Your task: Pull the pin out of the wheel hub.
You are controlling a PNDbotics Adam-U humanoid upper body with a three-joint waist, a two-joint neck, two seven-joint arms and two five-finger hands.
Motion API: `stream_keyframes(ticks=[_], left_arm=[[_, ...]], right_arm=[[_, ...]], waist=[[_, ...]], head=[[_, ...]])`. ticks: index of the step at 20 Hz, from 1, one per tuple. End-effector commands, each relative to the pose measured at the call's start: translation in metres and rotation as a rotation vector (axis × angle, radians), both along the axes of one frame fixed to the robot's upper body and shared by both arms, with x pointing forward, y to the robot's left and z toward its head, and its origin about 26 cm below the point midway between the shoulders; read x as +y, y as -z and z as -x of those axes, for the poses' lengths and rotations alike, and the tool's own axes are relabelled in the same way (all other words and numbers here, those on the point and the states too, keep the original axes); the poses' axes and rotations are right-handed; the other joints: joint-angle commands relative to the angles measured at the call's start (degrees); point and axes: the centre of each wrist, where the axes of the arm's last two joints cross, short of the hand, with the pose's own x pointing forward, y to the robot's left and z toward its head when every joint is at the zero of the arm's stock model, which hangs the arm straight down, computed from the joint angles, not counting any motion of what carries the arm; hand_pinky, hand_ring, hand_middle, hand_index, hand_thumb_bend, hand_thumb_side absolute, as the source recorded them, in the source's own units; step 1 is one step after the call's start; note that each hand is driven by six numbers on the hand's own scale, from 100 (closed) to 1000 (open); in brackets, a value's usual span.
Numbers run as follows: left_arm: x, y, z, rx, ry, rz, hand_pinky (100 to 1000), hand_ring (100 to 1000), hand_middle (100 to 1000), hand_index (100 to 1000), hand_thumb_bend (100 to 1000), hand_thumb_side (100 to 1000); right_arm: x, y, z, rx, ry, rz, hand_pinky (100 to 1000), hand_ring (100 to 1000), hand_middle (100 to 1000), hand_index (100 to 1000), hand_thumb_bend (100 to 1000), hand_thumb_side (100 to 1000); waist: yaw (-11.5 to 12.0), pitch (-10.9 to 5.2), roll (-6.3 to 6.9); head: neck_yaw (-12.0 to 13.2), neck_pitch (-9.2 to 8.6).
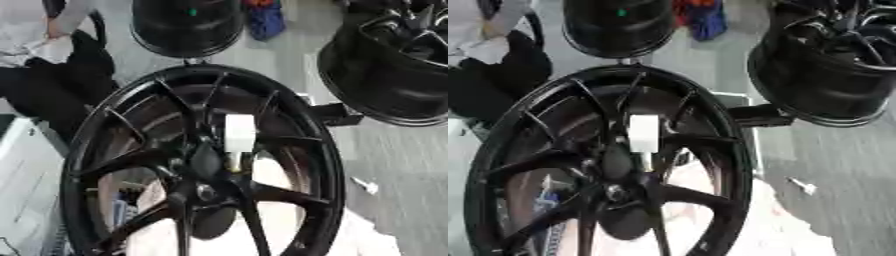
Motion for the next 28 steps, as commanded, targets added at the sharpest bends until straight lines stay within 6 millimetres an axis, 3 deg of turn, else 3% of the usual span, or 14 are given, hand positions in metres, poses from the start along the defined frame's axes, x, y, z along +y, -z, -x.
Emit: stream_keyframes(ticks=[1,3,4,7,9,12,17,28], left_arm=[[0.002,-0.009,0.002,-0.029,0.0,-0.027,626,525,529,696,207,326],[0.002,-0.01,0.002,-0.029,0.002,-0.029,626,525,529,696,208,326],[0.002,-0.01,0.002,-0.029,0.003,-0.03,626,525,529,696,208,326],[0.001,-0.011,0.002,-0.028,0.008,-0.035,626,525,529,696,207,325],[0.001,-0.011,0.002,-0.029,0.011,-0.038,626,525,529,696,208,325],[0.0,-0.011,0.002,-0.026,0.018,-0.044,625,525,529,696,207,325],[-0.001,-0.012,0.001,-0.025,0.032,-0.052,625,525,529,696,205,326],[-0.006,-0.019,-0.002,-0.037,0.073,-0.075,625,525,530,696,205,328]], right_arm=[[0.002,-0.013,0.002,-0.013,0.02,0.056,679,689,576,730,100,422],[0.004,-0.017,0.001,0.01,0.004,0.085,703,701,589,742,100,383],[0.006,-0.019,0.001,0.029,-0.009,0.107,724,713,601,753,100,293],[0.012,-0.028,-0.001,0.116,-0.06,0.192,789,742,638,781,100,163],[0.016,-0.037,-0.002,0.185,-0.105,0.26,831,756,660,794,100,133],[0.025,-0.052,-0.003,0.299,-0.179,0.363,888,778,695,817,100,147],[0.038,-0.067,-0.005,0.502,-0.309,0.551,984,829,769,860,100,251],[0.058,-0.07,-0.009,0.62,-0.546,0.771,1000,849,795,867,100,326]], waist=[[0.0,-1.07,0.02],[0.1,-1.09,-0.03],[0.1,-1.1,-0.06],[0.2,-1.15,-0.16],[0.3,-1.21,-0.26],[0.5,-1.32,-0.48],[1.3,-1.33,-0.97],[3.6,-0.49,-2.69]], head=[[0.0,0.03],[-0.2,0.05],[-0.2,0.03],[-0.4,-0.05],[-0.6,-0.11],[-1.1,-0.35],[-2.2,-1.0],[-5.0,-2.89]])
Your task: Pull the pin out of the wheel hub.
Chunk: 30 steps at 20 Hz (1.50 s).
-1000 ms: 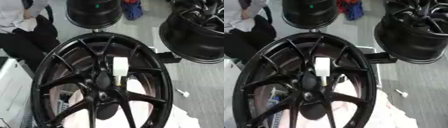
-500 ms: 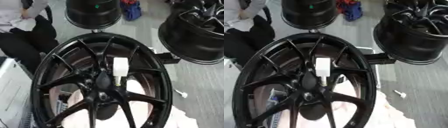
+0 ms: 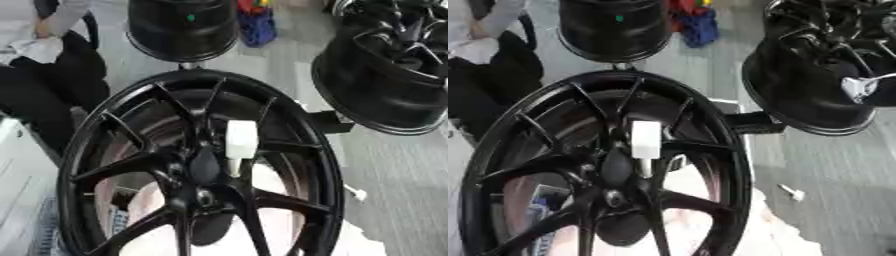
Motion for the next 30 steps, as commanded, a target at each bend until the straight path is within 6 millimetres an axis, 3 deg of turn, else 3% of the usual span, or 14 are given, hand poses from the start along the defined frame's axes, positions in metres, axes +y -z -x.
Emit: stream_keyframes(ticks=[1,13,24,30], left_arm=[[0.0,-0.013,0.001,-0.036,0.013,-0.037,625,525,530,696,204,328],[-0.003,-0.019,-0.001,-0.051,0.038,-0.057,624,525,530,696,202,330],[-0.001,-0.021,0.0,-0.055,0.031,-0.057,624,526,530,696,203,333],[-0.001,-0.022,-0.001,-0.062,0.037,-0.051,624,526,530,696,201,333]], right_arm=[[0.005,-0.01,0.003,-0.003,-0.039,0.066,1000,849,794,866,100,325],[0.036,-0.017,-0.003,0.089,-0.2,0.122,1000,854,807,874,100,352],[0.089,-0.031,-0.006,0.12,-0.375,0.205,1000,860,817,881,100,388],[0.113,-0.033,-0.006,0.111,-0.462,0.284,1000,870,831,887,100,435]], waist=[[0.2,-0.67,0.14],[1.6,0.34,-0.91],[2.3,0.4,-1.65],[2.9,0.53,-1.98]], head=[[-0.8,-1.19],[-3.7,-0.91],[-5.9,-0.9],[-6.8,-1.99]])
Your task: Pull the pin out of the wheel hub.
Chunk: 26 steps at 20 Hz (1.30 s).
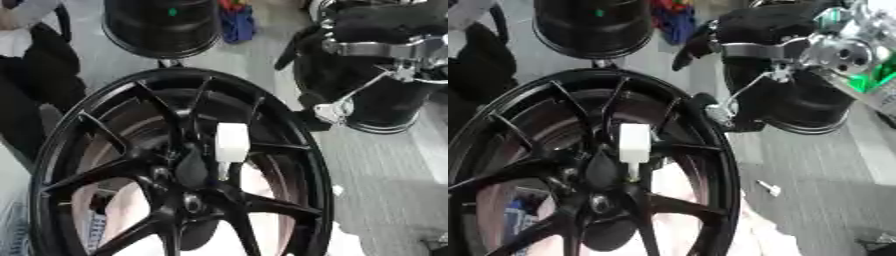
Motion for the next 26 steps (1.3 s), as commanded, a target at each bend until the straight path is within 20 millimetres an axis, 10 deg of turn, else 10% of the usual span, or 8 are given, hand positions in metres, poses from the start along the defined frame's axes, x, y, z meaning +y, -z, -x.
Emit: stream_keyframes(ticks=[1,14,26], left_arm=[[0.002,-0.01,0.003,-0.034,-0.001,-0.019,624,526,530,696,201,333],[0.002,-0.009,0.003,-0.027,0.003,-0.017,623,524,530,696,195,336],[0.003,-0.005,0.004,-0.014,-0.001,-0.016,623,523,529,696,191,339]], right_arm=[[0.006,-0.006,0.003,-0.035,-0.024,0.046,1000,870,831,887,100,435],[0.057,-0.014,0.011,-0.257,-0.254,0.313,1000,908,888,900,455,702],[0.087,-0.015,0.019,-0.278,-0.318,0.457,1000,905,890,895,451,725]], waist=[[0.0,-0.85,0.44],[-0.4,0.04,1.18],[-1.0,0.17,1.55]], head=[[-0.4,-1.03],[4.3,-5.14],[6.5,-5.71]])
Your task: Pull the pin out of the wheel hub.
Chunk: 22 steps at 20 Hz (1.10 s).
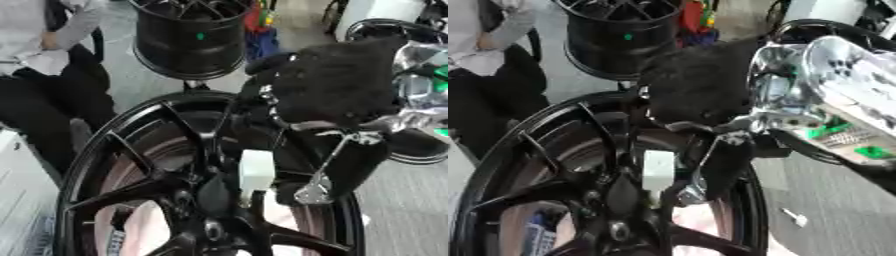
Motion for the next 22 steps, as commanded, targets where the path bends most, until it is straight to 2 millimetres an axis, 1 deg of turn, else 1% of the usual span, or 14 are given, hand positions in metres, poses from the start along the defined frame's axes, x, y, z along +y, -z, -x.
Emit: stream_keyframes(ticks=[1,4,9,12,13,14,15,21,22], left_arm=[[0.002,-0.007,0.003,-0.023,-0.001,-0.018,623,523,529,696,193,337],[0.002,-0.006,0.003,-0.017,-0.002,-0.016,623,523,529,696,190,341],[0.002,-0.004,0.004,-0.011,0.003,-0.011,623,523,530,696,189,341],[0.001,-0.004,0.003,-0.011,0.005,-0.009,623,523,530,696,188,341],[0.001,-0.004,0.003,-0.011,0.005,-0.008,623,523,530,696,188,342],[0.001,-0.004,0.003,-0.01,0.006,-0.007,623,523,530,696,189,340],[0.001,-0.004,0.003,-0.01,0.006,-0.006,623,522,530,696,188,342],[0.0,-0.003,0.003,-0.007,0.012,-0.002,623,522,530,696,186,345],[0.0,-0.003,0.003,-0.006,0.013,-0.001,623,522,530,696,186,346]], right_arm=[[0.004,-0.007,0.005,-0.014,0.0,0.02,1000,905,889,895,458,724],[0.007,-0.008,0.006,0.002,-0.008,0.019,1000,903,888,898,455,699],[0.006,-0.005,0.004,0.039,-0.033,-0.04,1000,906,872,899,457,612],[0.002,0.0,0.001,0.053,-0.058,-0.069,1000,908,861,896,455,549],[0.0,0.002,0.0,0.065,-0.06,-0.077,1000,909,850,892,461,470],[-0.002,0.004,-0.001,0.079,-0.059,-0.083,1000,909,848,892,457,457],[-0.004,0.006,-0.002,0.096,-0.054,-0.09,1000,905,839,890,451,397],[-0.009,0.01,-0.005,0.154,-0.046,-0.124,1000,907,837,884,445,290],[-0.01,0.01,-0.005,0.156,-0.047,-0.124,1000,907,837,884,444,287]], waist=[[-0.2,-1.07,0.78],[-0.4,-1.26,0.93],[-0.5,-1.45,1.26],[-0.4,-1.42,1.41],[-0.4,-1.38,1.46],[-0.4,-1.35,1.5],[-0.4,-1.31,1.55],[-0.3,-0.95,1.82],[-0.3,-0.88,1.85]], head=[[0.4,-0.73],[0.4,0.14],[0.5,0.89],[0.8,1.4],[1.0,1.57],[1.1,1.7],[1.4,1.82],[2.5,2.4],[2.7,2.47]])
